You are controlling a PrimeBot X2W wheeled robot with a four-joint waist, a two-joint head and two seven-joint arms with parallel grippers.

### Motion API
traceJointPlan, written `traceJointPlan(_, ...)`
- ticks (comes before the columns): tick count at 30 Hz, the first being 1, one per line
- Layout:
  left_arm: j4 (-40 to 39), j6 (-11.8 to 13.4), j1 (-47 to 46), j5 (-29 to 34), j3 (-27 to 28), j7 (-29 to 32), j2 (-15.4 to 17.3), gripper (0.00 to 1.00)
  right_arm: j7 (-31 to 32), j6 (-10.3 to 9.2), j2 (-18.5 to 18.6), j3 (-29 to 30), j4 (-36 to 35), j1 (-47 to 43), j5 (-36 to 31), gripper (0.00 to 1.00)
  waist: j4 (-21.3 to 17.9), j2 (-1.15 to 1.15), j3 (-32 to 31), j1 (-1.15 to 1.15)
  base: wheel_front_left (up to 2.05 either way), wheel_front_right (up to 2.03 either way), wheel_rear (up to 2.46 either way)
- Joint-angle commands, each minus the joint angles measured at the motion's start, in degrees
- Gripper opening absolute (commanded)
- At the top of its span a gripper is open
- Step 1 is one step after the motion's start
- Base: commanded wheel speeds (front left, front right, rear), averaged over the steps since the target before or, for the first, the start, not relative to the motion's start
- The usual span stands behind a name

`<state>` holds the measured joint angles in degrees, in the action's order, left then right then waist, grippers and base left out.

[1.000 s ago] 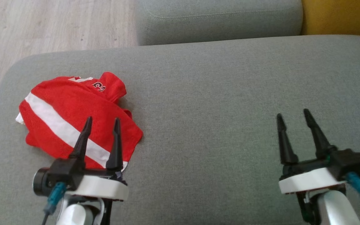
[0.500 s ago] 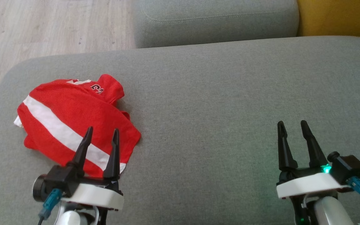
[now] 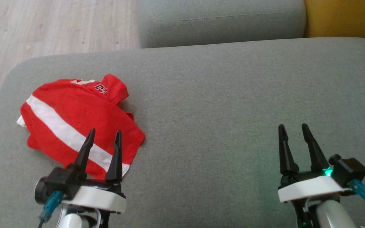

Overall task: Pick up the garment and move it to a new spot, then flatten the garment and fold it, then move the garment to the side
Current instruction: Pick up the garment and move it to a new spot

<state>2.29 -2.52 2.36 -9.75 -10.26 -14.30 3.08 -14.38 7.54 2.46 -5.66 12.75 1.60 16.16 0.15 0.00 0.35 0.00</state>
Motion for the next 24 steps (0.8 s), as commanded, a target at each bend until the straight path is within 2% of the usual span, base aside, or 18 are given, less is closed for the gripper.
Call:
traceJointPlan(1,-1.57,0.31,-2.17,-0.31,1.99,-0.70,-0.19,1.00,-0.62,-0.05,0.42,-1.72,-1.61,2.02,0.46,1.00,0.22,0.00,0.01,0.00,0.00,0.00,0.00)
traceJointPlan(10,-1.49,0.75,-2.35,-0.01,3.36,-0.70,-0.20,1.00,-0.62,-0.05,0.42,-4.87,-0.72,2.66,1.18,1.00,3.72,0.00,-0.20,0.00,0.00,0.00,0.00)
traceJointPlan(24,-1.50,0.36,-1.06,1.61,5.39,-0.70,-0.20,1.00,-0.62,-0.05,0.42,-7.35,0.62,2.09,3.12,1.00,11.33,0.00,-1.68,0.00,0.00,0.00,0.00)
